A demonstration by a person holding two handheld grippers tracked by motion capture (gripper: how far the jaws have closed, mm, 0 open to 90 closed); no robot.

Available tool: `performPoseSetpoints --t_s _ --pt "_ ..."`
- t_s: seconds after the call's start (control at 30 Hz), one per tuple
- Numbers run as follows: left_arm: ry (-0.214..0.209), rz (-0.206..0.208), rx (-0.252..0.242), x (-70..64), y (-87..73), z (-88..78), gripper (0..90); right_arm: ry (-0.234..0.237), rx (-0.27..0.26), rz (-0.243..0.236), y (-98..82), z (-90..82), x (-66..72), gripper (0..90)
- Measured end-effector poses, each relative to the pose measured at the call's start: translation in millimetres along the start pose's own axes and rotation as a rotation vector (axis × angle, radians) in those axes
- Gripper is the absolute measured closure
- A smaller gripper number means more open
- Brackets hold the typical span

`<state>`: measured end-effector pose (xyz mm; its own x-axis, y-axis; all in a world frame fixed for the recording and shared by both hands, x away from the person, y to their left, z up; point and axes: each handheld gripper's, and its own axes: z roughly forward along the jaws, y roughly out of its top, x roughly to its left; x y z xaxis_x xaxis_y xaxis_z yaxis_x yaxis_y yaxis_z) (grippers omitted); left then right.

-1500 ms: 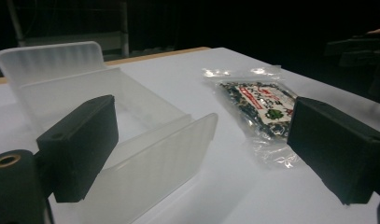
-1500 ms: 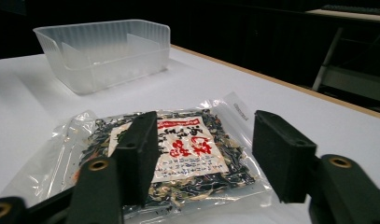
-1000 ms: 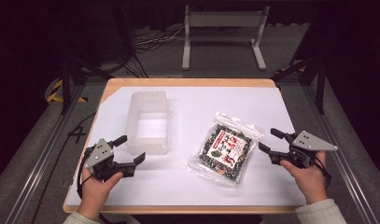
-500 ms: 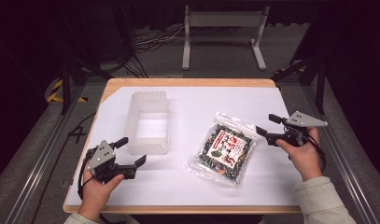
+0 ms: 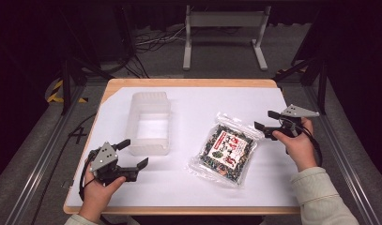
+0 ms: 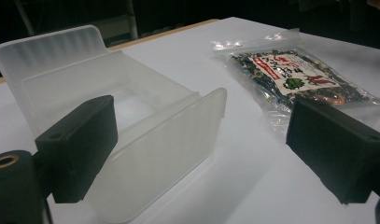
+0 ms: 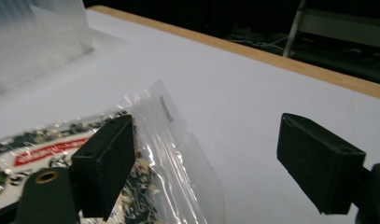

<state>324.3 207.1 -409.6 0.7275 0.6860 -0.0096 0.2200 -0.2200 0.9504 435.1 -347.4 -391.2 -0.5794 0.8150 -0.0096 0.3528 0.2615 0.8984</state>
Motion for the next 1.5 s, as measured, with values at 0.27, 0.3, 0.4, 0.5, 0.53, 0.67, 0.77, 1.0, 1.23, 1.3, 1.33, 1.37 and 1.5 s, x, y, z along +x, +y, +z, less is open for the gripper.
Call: performPoseSetpoints --t_s 0.27,0.3,0.4,0.5,0.53,0.67,0.77,1.0,1.23,1.3,1.33,1.37,1.5 --pt "-0.010 0.001 0.009 -1.6 -1.5 2.2 9.6 -0.009 0.084 0.028 -17.9 16.0 -5.4 20.1" --pt "-0.011 0.007 0.008 -1.7 -1.5 2.5 9.6 -0.004 0.094 0.032 -19.9 17.7 -6.4 20.0" --pt "-0.011 0.008 0.010 -2.1 -1.8 2.7 9.5 0.007 0.113 0.063 -25.9 21.1 -8.6 21.5" --pt "-0.018 0.011 0.018 -2.4 -2.4 3.9 9.5 0.006 0.139 0.074 -33.3 22.8 -8.3 22.2" --pt "-0.021 0.018 0.023 -2.8 -2.2 4.0 9.4 0.011 0.140 0.073 -34.4 23.2 -8.0 22.4" --pt "-0.023 0.028 0.024 -4.7 -2.2 5.1 9.4 0.028 0.139 0.099 -38.0 24.6 -6.0 23.8" --pt "-0.025 0.024 0.025 -5.2 -2.4 5.0 9.5 0.044 0.147 0.103 -39.6 26.3 -4.1 25.9" --pt "-0.021 0.025 0.020 -4.0 -2.5 4.5 9.5 0.060 0.181 0.107 -41.1 27.7 -0.4 27.2" --pt "-0.019 0.023 0.021 -4.4 -2.6 4.7 9.4 0.083 0.214 0.132 -41.7 29.4 -0.2 28.1" --pt "-0.019 0.021 0.022 -4.4 -2.6 4.6 9.5 0.090 0.221 0.144 -41.8 29.7 0.0 28.1" --pt "-0.016 0.026 0.023 -4.2 -2.6 4.9 9.5 0.101 0.231 0.149 -42.0 30.3 0.6 28.2" --pt "-0.016 0.026 0.023 -4.2 -2.6 4.9 9.4 0.101 0.231 0.149 -42.0 30.3 0.6 28.2" --pt "-0.013 0.028 0.023 -4.4 -2.6 4.9 9.5 0.106 0.232 0.139 -42.1 30.7 1.1 29.8"
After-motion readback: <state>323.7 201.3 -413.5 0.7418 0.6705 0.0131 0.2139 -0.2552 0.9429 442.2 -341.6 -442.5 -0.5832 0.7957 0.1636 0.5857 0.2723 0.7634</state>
